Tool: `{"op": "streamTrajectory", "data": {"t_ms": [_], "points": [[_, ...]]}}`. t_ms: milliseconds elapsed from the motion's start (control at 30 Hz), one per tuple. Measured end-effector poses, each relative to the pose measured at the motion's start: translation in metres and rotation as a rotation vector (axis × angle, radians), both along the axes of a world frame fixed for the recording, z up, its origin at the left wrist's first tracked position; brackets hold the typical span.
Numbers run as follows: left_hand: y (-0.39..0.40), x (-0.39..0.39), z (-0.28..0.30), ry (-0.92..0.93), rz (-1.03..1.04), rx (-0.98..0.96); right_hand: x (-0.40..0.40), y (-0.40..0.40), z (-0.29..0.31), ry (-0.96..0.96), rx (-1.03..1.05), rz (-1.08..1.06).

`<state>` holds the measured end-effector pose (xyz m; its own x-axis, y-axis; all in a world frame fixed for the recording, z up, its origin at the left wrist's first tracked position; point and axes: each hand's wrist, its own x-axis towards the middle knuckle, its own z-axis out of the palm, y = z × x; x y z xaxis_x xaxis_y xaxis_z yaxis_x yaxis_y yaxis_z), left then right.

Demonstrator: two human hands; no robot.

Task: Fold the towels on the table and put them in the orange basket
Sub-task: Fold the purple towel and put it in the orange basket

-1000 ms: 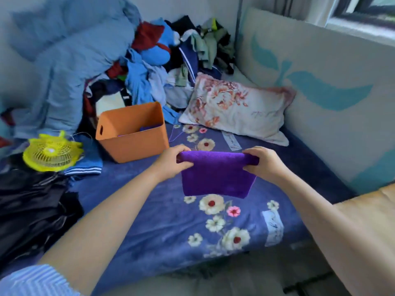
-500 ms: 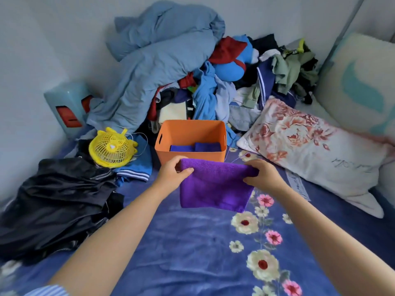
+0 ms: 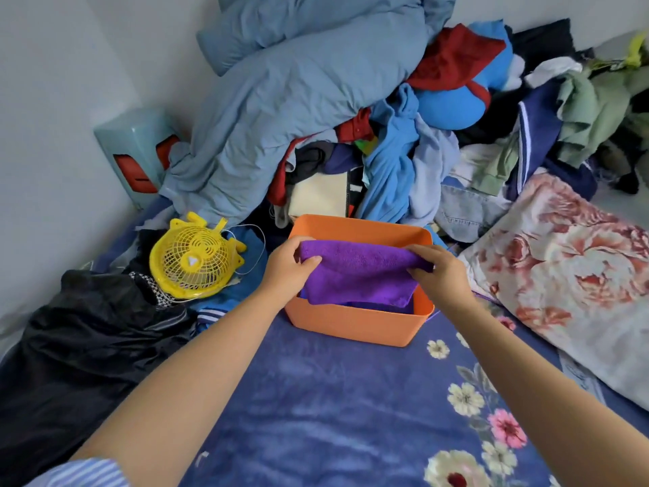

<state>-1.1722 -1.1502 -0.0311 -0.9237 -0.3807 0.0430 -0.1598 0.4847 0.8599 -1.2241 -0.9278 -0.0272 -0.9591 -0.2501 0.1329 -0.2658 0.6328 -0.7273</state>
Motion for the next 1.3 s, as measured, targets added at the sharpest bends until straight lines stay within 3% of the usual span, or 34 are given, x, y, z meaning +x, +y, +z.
{"op": "streamTrajectory", "data": {"t_ms": [233,633,767,1133,1300], "points": [[-0.030,-0.083,-0.047,-0.045,0.130,-0.081,-0.072,-0.049,-0.048,-0.073,-0.011,-0.030],[-0.062,-0.177,-0.185,-0.492,0.132,-0.386,-0.156,-0.129,-0.194,-0.584,0.000,-0.228],[-0.068,-0.201,-0.224,-0.605,0.083,-0.470,-0.178,-0.142,-0.232,-0.662,0.009,-0.289],[-0.079,-0.244,-0.290,-0.579,-0.050,-0.744,-0.220,-0.153,-0.301,-0.624,0.067,-0.244],[-0.080,-0.227,-0.297,-0.287,-0.192,-1.089,-0.202,-0.152,-0.307,-0.198,0.379,0.008]]}}
